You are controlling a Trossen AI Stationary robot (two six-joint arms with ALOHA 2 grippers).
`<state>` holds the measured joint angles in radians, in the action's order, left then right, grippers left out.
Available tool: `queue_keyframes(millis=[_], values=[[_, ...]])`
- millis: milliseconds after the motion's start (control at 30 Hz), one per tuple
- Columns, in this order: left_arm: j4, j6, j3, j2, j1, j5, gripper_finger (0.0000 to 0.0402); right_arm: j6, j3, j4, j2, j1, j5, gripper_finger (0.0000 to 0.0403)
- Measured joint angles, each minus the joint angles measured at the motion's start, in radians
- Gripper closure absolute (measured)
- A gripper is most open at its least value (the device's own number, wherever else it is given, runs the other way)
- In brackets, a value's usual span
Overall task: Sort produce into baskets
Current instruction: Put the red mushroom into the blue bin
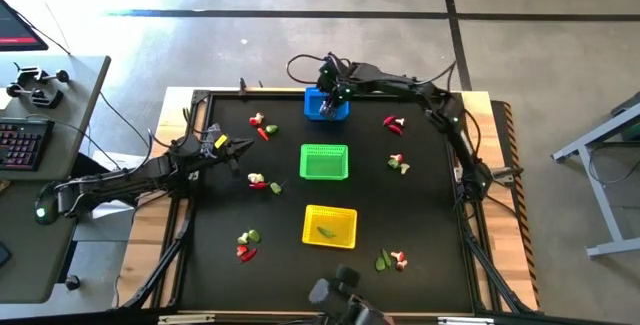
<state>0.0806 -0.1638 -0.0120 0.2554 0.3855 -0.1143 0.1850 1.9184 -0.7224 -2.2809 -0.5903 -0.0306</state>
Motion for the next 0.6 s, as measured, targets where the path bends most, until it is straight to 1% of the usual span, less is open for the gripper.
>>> queue_keyframes(millis=[167, 300, 433, 600], values=[[0.000, 0.008, 0.000, 0.000, 0.000, 0.000, 0.0401, 0.040, 0.082, -0.063, -0.063, 0.000, -0.001, 0.0400], [-0.001, 0.009, 0.000, 0.000, 0.000, 0.000, 0.0401, 0.041, 0.097, -0.077, -0.074, 0.001, 0.002, 0.0388], [-0.001, 0.009, 0.000, 0.000, 0.000, 0.000, 0.0401, 0.047, 0.099, -0.078, -0.074, 0.008, 0.030, 0.0349], [-0.001, 0.011, 0.000, 0.000, 0.000, 0.000, 0.0401, 0.112, 0.098, -0.082, -0.066, 0.018, 0.038, 0.0291]])
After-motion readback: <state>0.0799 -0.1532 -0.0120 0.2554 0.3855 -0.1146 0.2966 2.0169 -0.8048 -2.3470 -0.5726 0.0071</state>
